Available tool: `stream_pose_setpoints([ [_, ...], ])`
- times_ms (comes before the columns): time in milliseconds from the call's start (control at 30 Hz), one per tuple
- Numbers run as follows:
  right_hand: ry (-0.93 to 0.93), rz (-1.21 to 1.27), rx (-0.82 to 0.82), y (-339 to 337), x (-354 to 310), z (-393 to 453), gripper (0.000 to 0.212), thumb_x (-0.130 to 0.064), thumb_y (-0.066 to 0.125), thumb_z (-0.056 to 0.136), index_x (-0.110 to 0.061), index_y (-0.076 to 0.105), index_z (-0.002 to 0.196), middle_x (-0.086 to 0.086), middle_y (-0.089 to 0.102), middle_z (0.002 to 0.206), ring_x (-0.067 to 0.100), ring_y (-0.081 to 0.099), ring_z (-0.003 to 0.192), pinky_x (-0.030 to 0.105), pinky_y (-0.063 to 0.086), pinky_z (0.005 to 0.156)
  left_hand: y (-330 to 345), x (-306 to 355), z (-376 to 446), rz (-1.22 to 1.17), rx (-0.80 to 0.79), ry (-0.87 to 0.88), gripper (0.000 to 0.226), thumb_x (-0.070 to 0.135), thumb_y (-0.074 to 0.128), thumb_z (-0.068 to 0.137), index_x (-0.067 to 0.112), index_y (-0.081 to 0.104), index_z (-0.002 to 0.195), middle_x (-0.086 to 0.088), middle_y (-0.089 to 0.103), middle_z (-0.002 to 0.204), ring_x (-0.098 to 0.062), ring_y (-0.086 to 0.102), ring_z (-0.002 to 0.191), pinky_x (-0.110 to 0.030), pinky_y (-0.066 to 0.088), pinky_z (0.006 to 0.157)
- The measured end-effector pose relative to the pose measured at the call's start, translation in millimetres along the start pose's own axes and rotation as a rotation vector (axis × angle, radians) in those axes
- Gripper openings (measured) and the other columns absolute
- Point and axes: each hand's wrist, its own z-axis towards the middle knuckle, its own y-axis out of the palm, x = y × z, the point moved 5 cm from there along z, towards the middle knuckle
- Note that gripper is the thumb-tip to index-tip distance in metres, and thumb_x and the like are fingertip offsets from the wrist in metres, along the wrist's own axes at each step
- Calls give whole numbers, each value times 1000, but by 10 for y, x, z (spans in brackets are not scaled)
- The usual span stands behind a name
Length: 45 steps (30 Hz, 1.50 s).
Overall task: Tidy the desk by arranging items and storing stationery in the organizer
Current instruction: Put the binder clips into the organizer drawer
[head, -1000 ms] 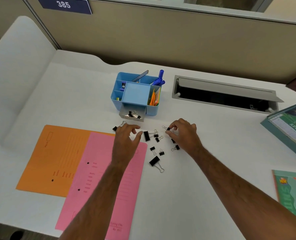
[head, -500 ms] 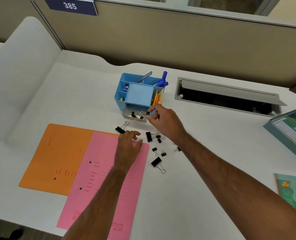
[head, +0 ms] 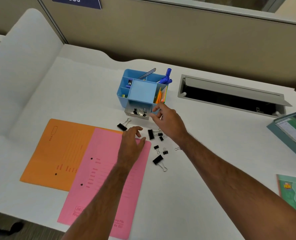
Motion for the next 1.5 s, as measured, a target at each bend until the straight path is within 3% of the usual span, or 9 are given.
stream_pose_setpoints([
  [233, 114, 57, -111, 46, 533, -447, 4, -34, 62, 97, -31, 65, 97, -12, 66, 84, 7, 58, 66, 30, 52, 64, 61, -3, -12, 11, -19, 27, 34, 21, 73, 94, 29, 59, 123, 12, 56, 104, -7, 43, 114, -25, 42, 90],
  [367, 93, -16, -204, 163, 705, -576, 12, -26, 64, 95, -28, 73, 103, -13, 66, 96, 6, 59, 82, 31, 56, 75, 84, 35, -28, 18, -21, 39, 34, 19, 73, 93, 28, 59, 123, 12, 57, 104, -8, 44, 110, -28, 46, 90],
  [600, -62, -224, -289, 236, 650, -615, 26, -24, 59, 98, -28, 71, 121, -3, 62, 108, 16, 57, 97, 36, 51, 80, 120, 78, -49, 22, -36, 34, 39, 19, 73, 93, 27, 58, 128, 12, 57, 102, -5, 43, 106, -22, 41, 85],
  [800, -152, -322, -277, 241, 628, -612, 16, -30, 68, 92, -25, 69, 107, -2, 60, 108, 19, 57, 97, 33, 48, 78, 121, 116, -70, 25, -47, 53, 38, 18, 74, 93, 26, 58, 127, 11, 57, 102, -8, 47, 104, -21, 40, 80],
  [933, -161, -355, -293, 242, 614, -591, 19, -36, 71, 89, -24, 67, 103, -3, 61, 107, 19, 56, 97, 32, 46, 79, 147, 112, -70, 40, -66, 48, 38, 19, 75, 93, 26, 58, 126, 9, 58, 106, -7, 48, 102, -12, 37, 78],
  [1033, -130, -365, -302, 247, 632, -583, 21, -37, 71, 87, -23, 65, 102, -4, 61, 103, 18, 56, 96, 31, 44, 79, 154, 108, -67, 38, -71, 50, 36, 18, 74, 93, 28, 59, 125, 10, 58, 105, -7, 49, 102, -13, 39, 79],
  [1133, -95, -314, -262, 208, 618, -589, 22, -35, 71, 84, -23, 63, 100, -7, 62, 98, 16, 56, 92, 29, 47, 76, 143, 104, -65, 49, -62, 71, 34, 16, 72, 94, 29, 60, 124, 11, 57, 108, -9, 48, 105, -23, 45, 86],
  [1267, -65, -165, -168, 66, 461, -507, 18, -34, 71, 86, -26, 62, 99, -14, 60, 94, 8, 52, 84, 24, 43, 70, 138, 85, -73, 61, -64, 72, 31, 18, 69, 97, 27, 61, 125, 11, 56, 109, -9, 47, 107, -25, 46, 89],
  [1500, -230, -123, -12, -98, -58, -79, 21, -31, 68, 91, -23, 65, 111, -11, 65, 104, 2, 48, 92, 20, 41, 75, 121, 79, -98, 39, -52, 76, 27, 20, 68, 97, 25, 62, 123, 11, 57, 107, -8, 46, 106, -28, 47, 90],
])
